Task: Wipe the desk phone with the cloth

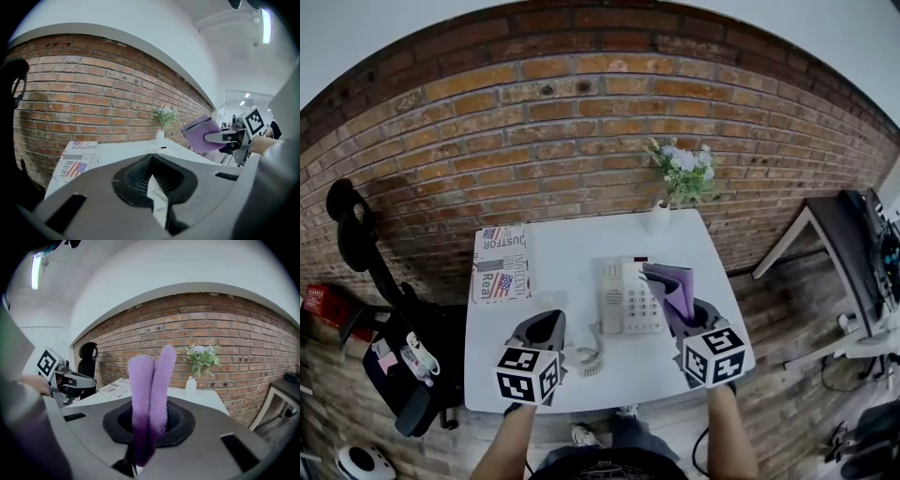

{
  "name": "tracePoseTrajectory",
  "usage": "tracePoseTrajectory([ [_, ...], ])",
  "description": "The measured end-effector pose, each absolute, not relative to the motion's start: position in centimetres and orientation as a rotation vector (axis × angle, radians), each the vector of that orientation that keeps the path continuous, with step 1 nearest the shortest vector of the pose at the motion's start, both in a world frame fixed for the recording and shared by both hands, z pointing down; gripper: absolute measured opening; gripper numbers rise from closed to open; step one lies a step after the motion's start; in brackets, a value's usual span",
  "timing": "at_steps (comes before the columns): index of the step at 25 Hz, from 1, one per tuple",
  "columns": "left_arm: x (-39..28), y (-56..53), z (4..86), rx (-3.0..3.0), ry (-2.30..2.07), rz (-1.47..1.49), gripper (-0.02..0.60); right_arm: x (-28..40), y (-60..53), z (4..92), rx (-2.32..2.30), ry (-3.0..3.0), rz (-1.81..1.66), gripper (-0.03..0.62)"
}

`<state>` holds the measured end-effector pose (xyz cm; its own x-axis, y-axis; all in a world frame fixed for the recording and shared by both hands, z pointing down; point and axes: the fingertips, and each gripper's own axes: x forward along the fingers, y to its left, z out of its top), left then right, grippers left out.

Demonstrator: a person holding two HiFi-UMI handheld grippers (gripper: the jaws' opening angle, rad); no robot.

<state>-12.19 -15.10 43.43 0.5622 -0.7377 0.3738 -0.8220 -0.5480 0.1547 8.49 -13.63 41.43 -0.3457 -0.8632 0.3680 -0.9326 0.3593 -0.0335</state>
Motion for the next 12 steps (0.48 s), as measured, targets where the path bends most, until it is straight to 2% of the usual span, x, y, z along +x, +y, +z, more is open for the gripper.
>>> tracePoseTrajectory([
  [12, -14.5, -13.5, 43.5, 2.496, -1.298, 0.369, 0.005, 6.1, -10.6, 41.2, 1.683, -2.324, 0.317, 0.044],
])
